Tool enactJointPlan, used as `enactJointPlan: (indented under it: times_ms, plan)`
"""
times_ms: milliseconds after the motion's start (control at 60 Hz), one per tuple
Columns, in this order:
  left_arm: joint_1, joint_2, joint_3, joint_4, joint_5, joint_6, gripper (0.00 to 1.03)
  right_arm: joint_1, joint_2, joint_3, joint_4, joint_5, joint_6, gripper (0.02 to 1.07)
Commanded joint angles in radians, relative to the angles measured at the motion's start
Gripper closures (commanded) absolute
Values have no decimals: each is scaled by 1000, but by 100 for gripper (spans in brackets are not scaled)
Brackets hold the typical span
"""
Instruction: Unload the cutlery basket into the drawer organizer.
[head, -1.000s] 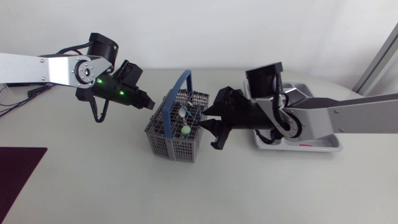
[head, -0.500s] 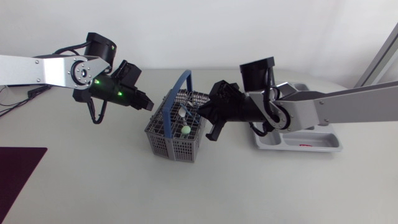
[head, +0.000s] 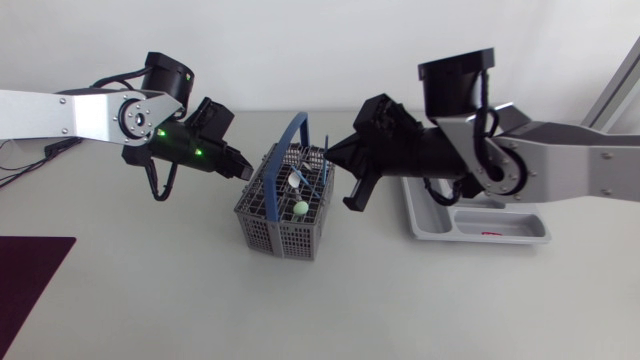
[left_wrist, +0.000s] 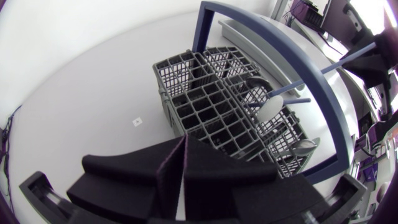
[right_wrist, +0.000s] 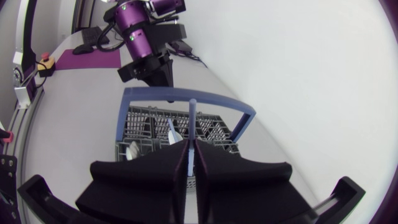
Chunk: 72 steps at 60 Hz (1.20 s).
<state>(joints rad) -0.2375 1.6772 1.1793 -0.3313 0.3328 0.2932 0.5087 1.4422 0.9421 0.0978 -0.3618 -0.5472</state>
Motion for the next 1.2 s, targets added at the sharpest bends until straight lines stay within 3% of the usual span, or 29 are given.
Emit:
enactJointPlan:
  times_ms: [0, 250, 450, 700, 900, 1183]
  plan:
    - [-6, -25, -23, 5, 6, 23, 85, -2, -92, 0, -50, 15, 12, 101]
    - [-16, -65, -41, 5, 6, 23, 85, -67, -229, 43, -239, -25, 87, 101]
    - [-16, -86, -58, 5, 6, 29, 85, -266, -187, 126, -432, -143, 116, 101]
    - [-16, -100, -66, 5, 6, 40, 85, -507, 83, 342, -670, -200, 115, 101]
    - [-20, -108, -72, 5, 6, 47, 85, -572, 276, 495, -793, -198, 132, 101]
    - [-23, -131, -87, 5, 6, 58, 85, -596, 512, 633, -865, -160, 161, 101]
